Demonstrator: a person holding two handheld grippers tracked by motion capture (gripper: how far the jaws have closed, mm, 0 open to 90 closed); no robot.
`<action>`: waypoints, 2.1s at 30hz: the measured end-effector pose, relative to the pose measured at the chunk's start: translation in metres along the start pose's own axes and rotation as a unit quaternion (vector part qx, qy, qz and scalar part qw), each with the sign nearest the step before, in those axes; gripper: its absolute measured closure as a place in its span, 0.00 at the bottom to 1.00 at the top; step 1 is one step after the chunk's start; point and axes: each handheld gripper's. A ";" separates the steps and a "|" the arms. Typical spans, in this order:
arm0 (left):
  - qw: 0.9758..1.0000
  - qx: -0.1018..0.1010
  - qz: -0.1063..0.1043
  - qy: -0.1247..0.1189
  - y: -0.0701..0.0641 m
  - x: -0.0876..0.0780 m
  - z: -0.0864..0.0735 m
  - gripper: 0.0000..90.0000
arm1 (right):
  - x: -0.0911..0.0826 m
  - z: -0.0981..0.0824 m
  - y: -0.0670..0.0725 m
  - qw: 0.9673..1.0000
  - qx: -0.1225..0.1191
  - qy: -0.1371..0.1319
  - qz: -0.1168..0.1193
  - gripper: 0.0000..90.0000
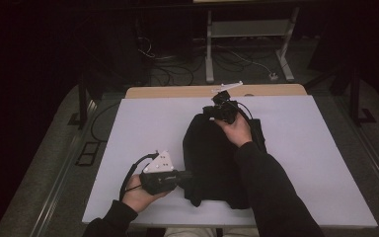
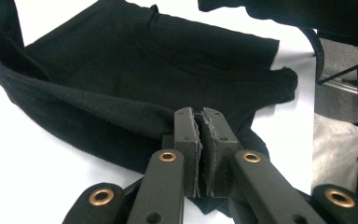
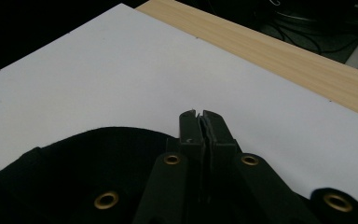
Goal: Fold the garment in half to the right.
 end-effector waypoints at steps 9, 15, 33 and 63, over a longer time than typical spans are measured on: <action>1.000 0.006 -0.006 -0.007 -0.002 0.009 0.012 0.93 | -0.008 -0.001 -0.010 1.000 0.006 0.000 -0.004 0.96; 1.000 0.016 -0.015 -0.003 -0.005 0.018 0.023 0.93 | -0.015 -0.005 -0.020 1.000 0.007 -0.002 -0.011 0.96; 0.999 0.029 -0.042 0.009 -0.013 0.051 0.042 0.93 | -0.033 -0.019 -0.048 0.999 0.038 -0.012 -0.019 0.95; 0.996 0.031 -0.084 0.019 -0.020 0.109 0.063 0.93 | -0.045 -0.050 -0.095 0.995 0.071 -0.005 -0.066 0.96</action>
Point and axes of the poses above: each handheld gripper's, and its own axes: x roughly forward along the jaws, z roughly out of its top, y roughly to its left, and after that the axes turned 13 degrees about -z, right-handed
